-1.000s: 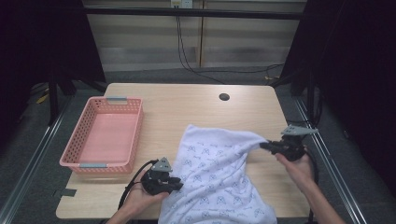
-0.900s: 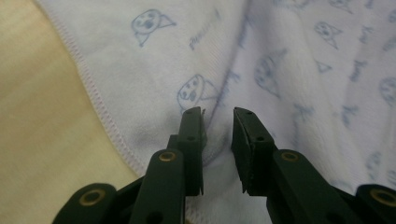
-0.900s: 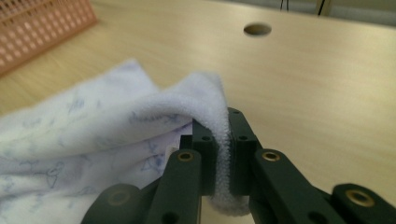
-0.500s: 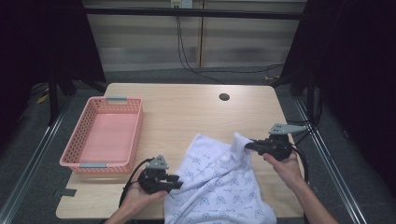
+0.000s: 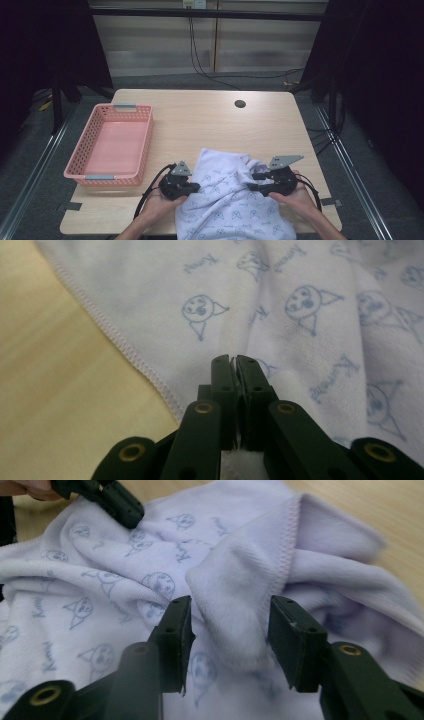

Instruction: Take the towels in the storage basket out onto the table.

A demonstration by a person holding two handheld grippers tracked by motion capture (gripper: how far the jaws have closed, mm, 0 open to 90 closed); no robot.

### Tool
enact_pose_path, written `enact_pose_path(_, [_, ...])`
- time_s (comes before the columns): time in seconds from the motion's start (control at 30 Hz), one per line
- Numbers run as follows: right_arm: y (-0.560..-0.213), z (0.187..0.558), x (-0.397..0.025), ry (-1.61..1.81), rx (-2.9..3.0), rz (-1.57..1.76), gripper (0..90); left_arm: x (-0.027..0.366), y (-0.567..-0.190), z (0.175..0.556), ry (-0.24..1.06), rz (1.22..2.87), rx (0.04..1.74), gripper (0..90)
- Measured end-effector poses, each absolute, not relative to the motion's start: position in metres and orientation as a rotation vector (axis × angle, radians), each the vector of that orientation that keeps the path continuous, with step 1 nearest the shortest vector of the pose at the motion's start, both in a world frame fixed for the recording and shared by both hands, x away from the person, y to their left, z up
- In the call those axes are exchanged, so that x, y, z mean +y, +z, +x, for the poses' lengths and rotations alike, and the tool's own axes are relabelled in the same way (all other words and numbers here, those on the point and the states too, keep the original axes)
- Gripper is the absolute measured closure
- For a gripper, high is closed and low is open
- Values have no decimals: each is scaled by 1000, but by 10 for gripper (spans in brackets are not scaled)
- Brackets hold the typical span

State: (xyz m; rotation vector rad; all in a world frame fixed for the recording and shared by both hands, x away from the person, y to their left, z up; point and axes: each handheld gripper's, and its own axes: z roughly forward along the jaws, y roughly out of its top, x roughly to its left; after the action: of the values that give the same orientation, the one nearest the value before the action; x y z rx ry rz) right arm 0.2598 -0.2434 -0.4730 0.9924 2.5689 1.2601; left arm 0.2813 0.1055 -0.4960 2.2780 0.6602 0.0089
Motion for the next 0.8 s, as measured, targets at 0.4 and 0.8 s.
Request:
enact_pose_path(0.4, [-464, 269, -264, 1391, 2452, 1075, 714, 115, -494, 277, -15, 2232, 693, 743])
enact_pose_path(0.8, [-490, 274, -226, 1372, 2609, 948, 523, 115, -497, 273, -30, 2225, 698, 710])
